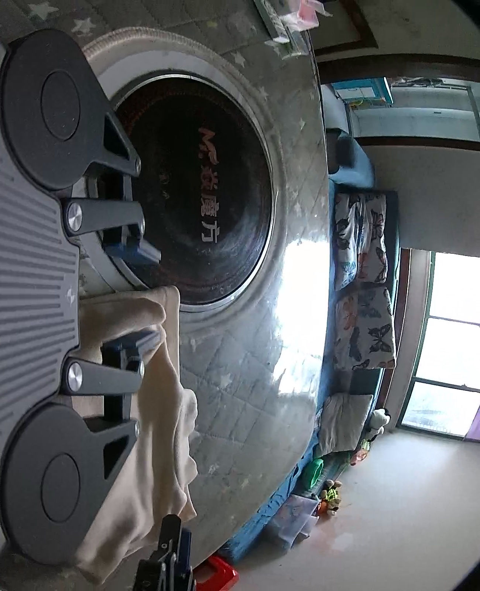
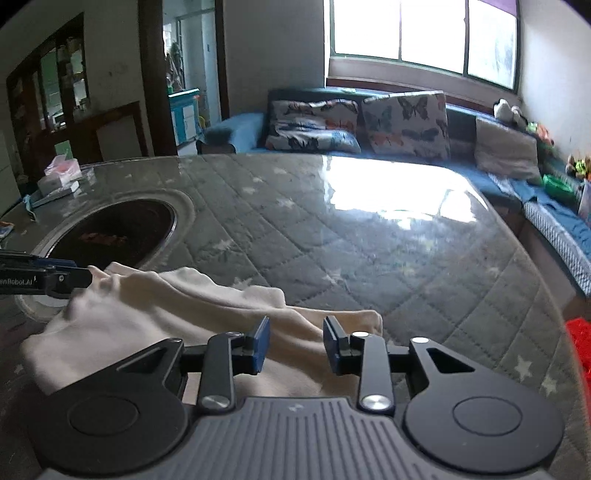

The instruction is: Fold clothes

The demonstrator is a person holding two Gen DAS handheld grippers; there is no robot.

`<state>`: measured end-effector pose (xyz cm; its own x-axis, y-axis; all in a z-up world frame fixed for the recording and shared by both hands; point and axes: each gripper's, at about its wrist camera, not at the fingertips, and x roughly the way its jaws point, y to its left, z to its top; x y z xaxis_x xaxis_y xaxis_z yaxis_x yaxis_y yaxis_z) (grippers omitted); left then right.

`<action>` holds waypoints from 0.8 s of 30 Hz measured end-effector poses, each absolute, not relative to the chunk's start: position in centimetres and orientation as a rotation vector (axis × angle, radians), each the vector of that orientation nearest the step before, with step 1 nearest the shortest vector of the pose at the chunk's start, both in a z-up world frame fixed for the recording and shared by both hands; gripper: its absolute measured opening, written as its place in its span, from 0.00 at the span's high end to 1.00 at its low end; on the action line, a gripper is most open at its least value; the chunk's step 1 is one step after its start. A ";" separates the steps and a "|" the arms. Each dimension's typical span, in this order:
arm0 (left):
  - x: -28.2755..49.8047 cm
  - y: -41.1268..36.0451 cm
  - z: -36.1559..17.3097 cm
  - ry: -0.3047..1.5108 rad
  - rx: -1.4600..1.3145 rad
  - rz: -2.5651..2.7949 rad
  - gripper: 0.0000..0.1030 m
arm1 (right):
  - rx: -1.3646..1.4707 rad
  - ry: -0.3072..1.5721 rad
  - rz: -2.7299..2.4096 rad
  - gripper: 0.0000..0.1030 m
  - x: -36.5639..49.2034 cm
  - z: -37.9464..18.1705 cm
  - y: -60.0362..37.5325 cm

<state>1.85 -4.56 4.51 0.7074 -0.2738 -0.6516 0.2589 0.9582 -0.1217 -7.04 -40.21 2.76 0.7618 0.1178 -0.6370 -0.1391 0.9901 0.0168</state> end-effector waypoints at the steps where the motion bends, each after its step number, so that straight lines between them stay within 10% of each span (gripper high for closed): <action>1: 1.5 -4.5 4.6 0.727 -0.025 -0.295 0.48 | -0.035 0.682 0.138 0.56 -7.4 3.0 -40.1; 24: -3.0 -4.8 5.7 0.745 -0.047 -0.236 0.00 | -0.064 0.636 0.190 0.15 -13.7 2.6 -37.4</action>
